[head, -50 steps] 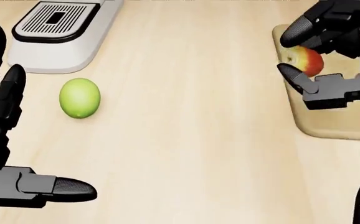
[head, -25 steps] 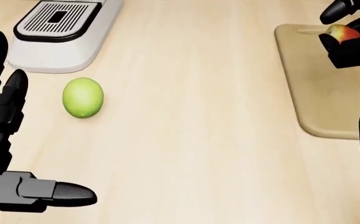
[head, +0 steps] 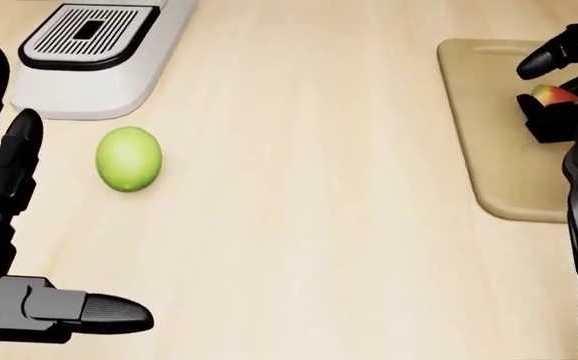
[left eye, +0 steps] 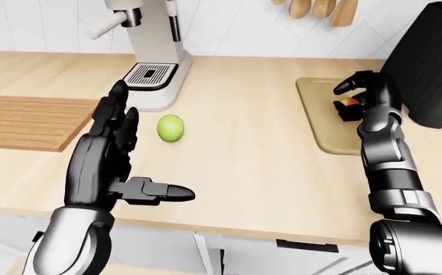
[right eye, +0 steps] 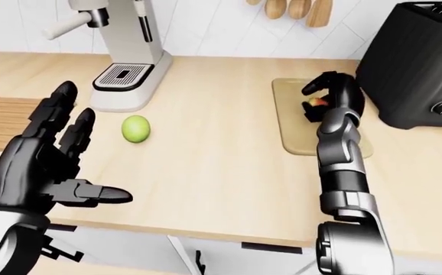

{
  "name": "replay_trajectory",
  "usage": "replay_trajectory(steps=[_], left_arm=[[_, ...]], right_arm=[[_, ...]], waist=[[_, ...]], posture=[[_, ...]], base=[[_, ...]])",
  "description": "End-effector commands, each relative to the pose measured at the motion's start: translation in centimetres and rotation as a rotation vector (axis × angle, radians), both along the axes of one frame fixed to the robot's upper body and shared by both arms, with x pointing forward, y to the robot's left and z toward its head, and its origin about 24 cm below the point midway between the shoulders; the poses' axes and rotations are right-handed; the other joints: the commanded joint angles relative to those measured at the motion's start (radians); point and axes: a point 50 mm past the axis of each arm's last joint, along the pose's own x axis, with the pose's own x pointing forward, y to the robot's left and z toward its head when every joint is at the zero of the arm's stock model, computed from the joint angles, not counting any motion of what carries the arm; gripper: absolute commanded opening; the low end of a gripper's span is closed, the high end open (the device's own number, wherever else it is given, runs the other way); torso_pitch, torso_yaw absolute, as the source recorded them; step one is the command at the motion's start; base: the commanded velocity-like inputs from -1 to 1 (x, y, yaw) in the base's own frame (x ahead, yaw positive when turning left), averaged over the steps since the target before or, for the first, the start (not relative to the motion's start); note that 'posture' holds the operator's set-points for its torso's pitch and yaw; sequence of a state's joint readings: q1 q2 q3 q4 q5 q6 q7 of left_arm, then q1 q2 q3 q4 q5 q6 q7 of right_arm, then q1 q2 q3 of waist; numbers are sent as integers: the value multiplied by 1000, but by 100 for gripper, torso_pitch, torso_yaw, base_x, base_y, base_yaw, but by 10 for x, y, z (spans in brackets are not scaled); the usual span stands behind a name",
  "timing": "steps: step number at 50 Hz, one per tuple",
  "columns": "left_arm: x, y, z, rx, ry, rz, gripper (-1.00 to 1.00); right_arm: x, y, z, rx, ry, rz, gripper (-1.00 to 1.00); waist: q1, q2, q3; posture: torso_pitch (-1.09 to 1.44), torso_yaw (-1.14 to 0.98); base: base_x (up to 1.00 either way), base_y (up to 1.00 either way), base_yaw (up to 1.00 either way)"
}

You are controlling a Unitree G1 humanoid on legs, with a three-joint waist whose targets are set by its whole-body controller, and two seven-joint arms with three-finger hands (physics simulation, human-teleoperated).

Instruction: Place the lime and the date on separate cutting boards.

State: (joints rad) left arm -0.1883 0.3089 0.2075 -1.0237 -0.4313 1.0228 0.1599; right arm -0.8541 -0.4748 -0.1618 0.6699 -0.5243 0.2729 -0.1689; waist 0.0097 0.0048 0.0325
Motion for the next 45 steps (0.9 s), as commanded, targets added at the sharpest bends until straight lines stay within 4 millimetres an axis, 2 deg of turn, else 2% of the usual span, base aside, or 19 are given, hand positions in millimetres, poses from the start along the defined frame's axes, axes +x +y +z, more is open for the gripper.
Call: replay_trajectory(steps=[1, 6, 10, 15, 17, 20, 23, 24, 26, 28, 32, 37, 41, 45], left_arm=[[-4, 0, 10, 2, -74, 3, 100], [-4, 1, 11, 2, -76, 4, 100], [-5, 1, 12, 2, -76, 5, 100], [-5, 0, 11, 1, -74, 5, 100], [-5, 0, 12, 2, -75, 5, 100], [-5, 1, 13, 2, -77, 6, 100], [-4, 0, 14, 4, -79, 5, 100], [-4, 0, 14, 4, -78, 6, 100], [-3, 0, 15, 5, -74, 6, 100], [-2, 0, 18, 10, -78, 4, 100], [1, -1, 25, 15, -86, 3, 100], [8, -3, 33, 28, -86, 0, 100], [21, 0, 32, 35, -64, 11, 100], [43, 3, 25, 75, -23, 89, 100]], right_arm=[[-1, 1, 29, -37, -110, 5, -10], [-1, 0, 26, -39, -99, 0, 42], [0, -1, 22, -36, -91, 4, 41], [-3, -1, 32, -37, -103, 8, 42], [-6, -1, 38, -35, -113, 11, 42], [-15, -1, 58, -20, -150, 20, 41], [-30, 5, 80, 0, -197, 48, 53], [-37, 8, 85, 11, -216, 65, 65], [-50, 15, 88, 38, -235, 93, 76], [-64, 21, 93, 59, -264, 121, 98], [-100, 31, 110, 73, -318, 175, 100], [-130, 35, 142, 65, -367, 221, 100], [-142, 32, 154, 62, -387, 227, 100], [-143, 31, 156, 64, -398, 229, 100]], waist=[[1, -6, -25], [1, -5, -24], [0, -6, -24], [2, -7, -24], [2, -7, -24], [3, -7, -23], [5, -7, -20], [6, -6, -19], [8, -7, -15], [9, -9, -13], [8, -13, -13], [7, -14, -6], [5, -13, 0], [2, -16, 0]], posture=[[0, 0], [0, 0], [0, 0], [0, 0], [0, 0], [0, 0], [0, 0], [0, 0], [0, 0], [0, 0], [0, 0], [0, 0], [0, 0], [0, 0]], base=[[0, 0, 0], [0, 0, 0], [0, 0, 0], [0, 0, 0], [0, 0, 0], [0, 0, 0], [0, 0, 0], [0, 0, 0], [0, 0, 0], [0, 0, 0], [0, 0, 0], [0, 0, 0], [0, 0, 0], [0, 0, 0]])
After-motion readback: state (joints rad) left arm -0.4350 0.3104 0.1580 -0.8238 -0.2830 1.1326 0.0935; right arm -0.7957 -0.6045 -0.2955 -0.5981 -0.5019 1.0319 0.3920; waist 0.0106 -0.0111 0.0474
